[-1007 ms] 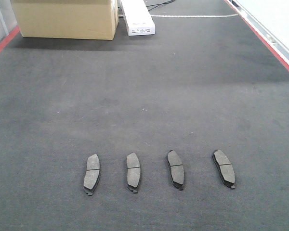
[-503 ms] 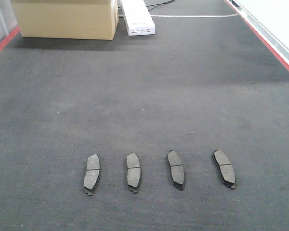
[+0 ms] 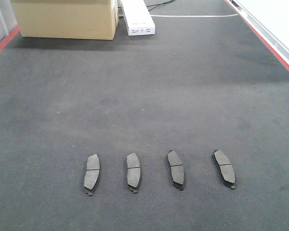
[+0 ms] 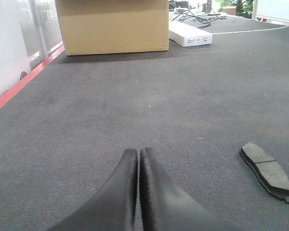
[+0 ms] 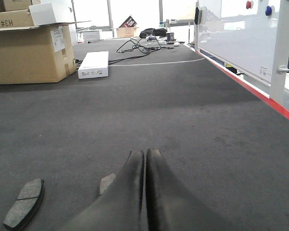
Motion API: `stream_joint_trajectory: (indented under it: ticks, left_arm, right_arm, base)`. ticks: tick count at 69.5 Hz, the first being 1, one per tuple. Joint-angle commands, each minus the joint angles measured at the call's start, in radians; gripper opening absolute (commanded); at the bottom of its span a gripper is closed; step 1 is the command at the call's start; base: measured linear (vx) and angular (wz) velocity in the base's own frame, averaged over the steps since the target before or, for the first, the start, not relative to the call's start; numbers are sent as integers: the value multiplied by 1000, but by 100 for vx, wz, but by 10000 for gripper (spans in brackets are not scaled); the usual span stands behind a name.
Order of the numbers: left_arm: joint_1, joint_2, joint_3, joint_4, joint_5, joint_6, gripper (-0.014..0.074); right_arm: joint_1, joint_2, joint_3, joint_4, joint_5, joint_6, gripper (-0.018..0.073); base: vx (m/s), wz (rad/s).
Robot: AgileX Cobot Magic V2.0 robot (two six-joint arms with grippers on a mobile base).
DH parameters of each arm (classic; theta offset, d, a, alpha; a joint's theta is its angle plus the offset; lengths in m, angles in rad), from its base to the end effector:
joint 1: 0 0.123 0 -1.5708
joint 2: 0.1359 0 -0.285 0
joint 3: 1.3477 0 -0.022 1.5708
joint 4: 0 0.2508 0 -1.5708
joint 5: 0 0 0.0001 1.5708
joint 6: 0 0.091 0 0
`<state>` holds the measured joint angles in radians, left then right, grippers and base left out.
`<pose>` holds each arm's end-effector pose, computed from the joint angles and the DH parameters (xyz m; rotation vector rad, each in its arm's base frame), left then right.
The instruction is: Move and align brake pads A on conveyor
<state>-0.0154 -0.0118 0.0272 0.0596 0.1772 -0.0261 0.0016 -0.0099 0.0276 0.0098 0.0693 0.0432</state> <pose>0.0563 0.0001 0.1886 0.0323 1.6756 0.0217 0.0569 0.0002 0.1981 0.0398 1.5703 0.0434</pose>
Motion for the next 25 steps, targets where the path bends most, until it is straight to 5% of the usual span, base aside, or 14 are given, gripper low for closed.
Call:
stream_joint_trajectory:
  ticks: [1,25]
  left_arm:
    - [2,-13,28,-6,-70,-4,-6]
    - [2,-13,28,-6,-70,-4,-6]
  right_arm:
    - [-4,-10,6,-3,-69,-7,-3]
    - [-4,-10,6,-3,-69,-7,-3]
  base:
    - [0,0]
    - [0,0]
